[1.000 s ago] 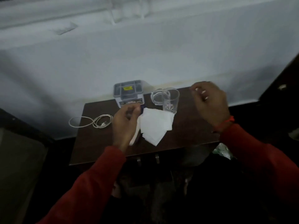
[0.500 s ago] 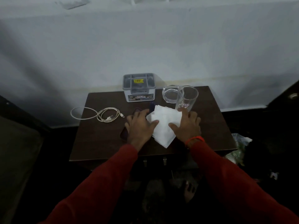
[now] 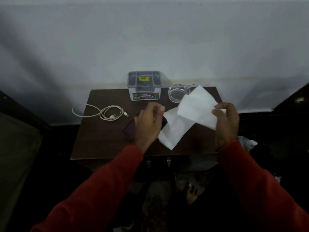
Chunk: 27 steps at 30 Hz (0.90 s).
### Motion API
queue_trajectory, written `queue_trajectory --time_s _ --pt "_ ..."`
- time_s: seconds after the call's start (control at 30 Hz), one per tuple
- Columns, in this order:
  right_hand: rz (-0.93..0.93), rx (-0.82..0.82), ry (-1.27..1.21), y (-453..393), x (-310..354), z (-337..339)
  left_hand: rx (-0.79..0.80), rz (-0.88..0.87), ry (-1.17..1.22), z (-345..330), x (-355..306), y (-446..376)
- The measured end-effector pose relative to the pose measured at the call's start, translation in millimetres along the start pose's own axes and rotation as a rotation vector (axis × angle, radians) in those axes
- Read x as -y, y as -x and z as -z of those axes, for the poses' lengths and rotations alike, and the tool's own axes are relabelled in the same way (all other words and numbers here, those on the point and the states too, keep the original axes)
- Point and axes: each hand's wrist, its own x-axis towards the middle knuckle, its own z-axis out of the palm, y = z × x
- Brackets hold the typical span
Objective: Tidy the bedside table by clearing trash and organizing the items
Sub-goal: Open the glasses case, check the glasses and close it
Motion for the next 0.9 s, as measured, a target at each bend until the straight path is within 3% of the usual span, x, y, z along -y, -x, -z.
queue_trajectory --time_s 0.07,0.2,0.3,0.37,0.47,0.57,0.73,0.9 --pt "-0.068 0.028 0.098 -7.2 -2.6 15.1 -0.026 0.026 -0.037 8.7 2.8 -5.9" --pt "-0.119 0.212 0.611 -11.3 -20.6 26.0 -0.021 0.092 -0.296 31.6 14.2 -16.6" --pt "-0.067 0.321 0.893 -5.7 -21.9 20.9 0.014 0.154 -0.488 49.5 26.3 -21.7" --pt "0.018 0.307 1.043 -0.1 -17.4 12.7 0.083 0.201 -0.553 58.5 34.8 -22.6" --pt "0.297 0.25 1.024 8.5 -13.1 -9.2 0.206 0.232 -0.601 64.1 44.3 -21.5" --pt "0.48 0.41 0.85 17.7 -17.2 -41.9 0.253 0.213 -0.6 65.6 47.9 -21.9" --pt "0.382 0.537 0.773 23.6 -38.1 -85.4 0.183 0.294 -0.54 70.2 48.9 -22.3" --pt "0.288 0.492 0.871 17.5 -44.6 -115.5 0.01 0.328 -0.544 95.2 39.2 -27.3"
